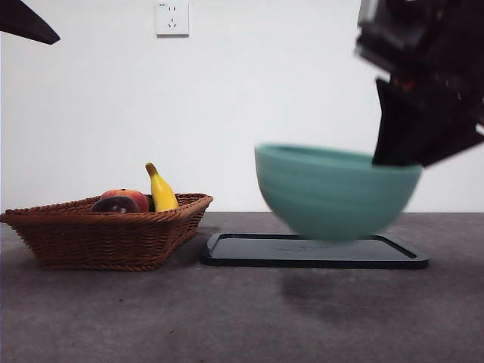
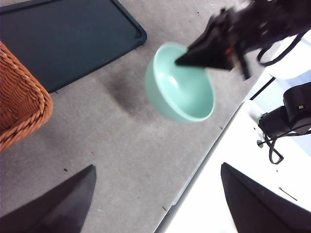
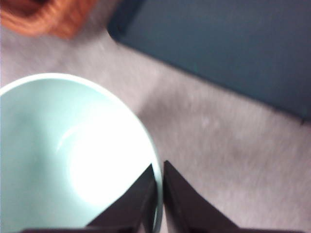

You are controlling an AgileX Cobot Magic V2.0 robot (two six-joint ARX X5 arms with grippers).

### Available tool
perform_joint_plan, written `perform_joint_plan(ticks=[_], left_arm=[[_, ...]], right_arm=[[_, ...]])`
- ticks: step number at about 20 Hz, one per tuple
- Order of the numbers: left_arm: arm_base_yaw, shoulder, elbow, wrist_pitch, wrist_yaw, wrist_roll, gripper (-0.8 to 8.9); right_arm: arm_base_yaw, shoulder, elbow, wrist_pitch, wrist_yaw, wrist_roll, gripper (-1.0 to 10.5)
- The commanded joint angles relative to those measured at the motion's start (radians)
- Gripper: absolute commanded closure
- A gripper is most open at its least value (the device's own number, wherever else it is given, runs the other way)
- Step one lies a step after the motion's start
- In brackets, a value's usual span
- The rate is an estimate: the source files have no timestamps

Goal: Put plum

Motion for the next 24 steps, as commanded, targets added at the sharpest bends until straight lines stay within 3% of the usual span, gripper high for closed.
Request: perform_joint_plan(ticks=[1, 9, 21, 24], left_arm=[[-0.003, 0.006, 0.013, 0.007, 0.003, 0.012, 4.11], [-0.003, 0.007, 0.013, 0.005, 0.003, 0.012, 4.12], [-0.003, 0.006, 0.013, 0.006, 0.003, 0.012, 4.11], [-0.003, 0.006, 0.013, 0.006, 0.003, 0.012, 4.11]], right_arm=[[0.018, 0.059, 0.0, 0.034, 0.002, 0.019, 9.4], [0.04, 0.209, 0.0, 0.096, 0.027, 0.019, 9.4], [0.055, 0.242, 0.0, 0.115, 0.03, 0.019, 9.3], [0.055, 0.242, 0.0, 0.115, 0.03, 0.02, 7.7]])
